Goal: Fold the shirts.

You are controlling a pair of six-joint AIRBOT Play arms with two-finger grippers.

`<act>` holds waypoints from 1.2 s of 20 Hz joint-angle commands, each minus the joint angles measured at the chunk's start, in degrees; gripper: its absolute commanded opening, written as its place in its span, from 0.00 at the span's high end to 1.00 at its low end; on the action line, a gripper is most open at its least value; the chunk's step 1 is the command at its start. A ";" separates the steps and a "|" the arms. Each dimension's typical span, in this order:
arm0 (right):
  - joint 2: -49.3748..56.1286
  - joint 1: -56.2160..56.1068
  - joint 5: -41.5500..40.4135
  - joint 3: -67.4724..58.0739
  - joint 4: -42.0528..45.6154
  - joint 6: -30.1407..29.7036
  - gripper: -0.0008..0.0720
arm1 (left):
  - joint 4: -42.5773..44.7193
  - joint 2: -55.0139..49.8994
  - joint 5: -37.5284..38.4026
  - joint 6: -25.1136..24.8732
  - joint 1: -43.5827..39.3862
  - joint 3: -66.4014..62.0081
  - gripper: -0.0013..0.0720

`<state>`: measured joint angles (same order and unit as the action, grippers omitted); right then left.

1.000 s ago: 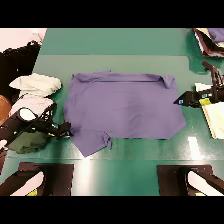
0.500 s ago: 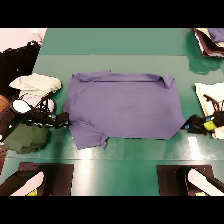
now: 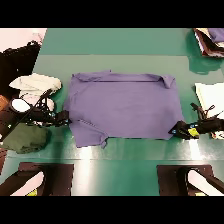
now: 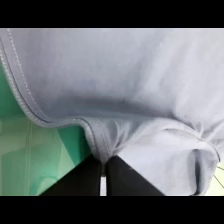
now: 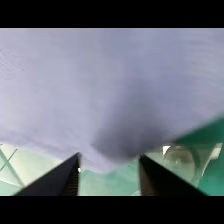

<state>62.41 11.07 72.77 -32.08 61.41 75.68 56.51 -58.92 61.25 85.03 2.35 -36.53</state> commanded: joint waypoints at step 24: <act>-20.15 -4.15 0.87 -78.20 18.08 1.51 0.97 | 2.10 17.68 5.29 2.16 0.07 -89.20 0.95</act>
<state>42.39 6.94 70.28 -103.04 71.33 75.59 58.30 -41.17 68.05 85.84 2.35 -117.54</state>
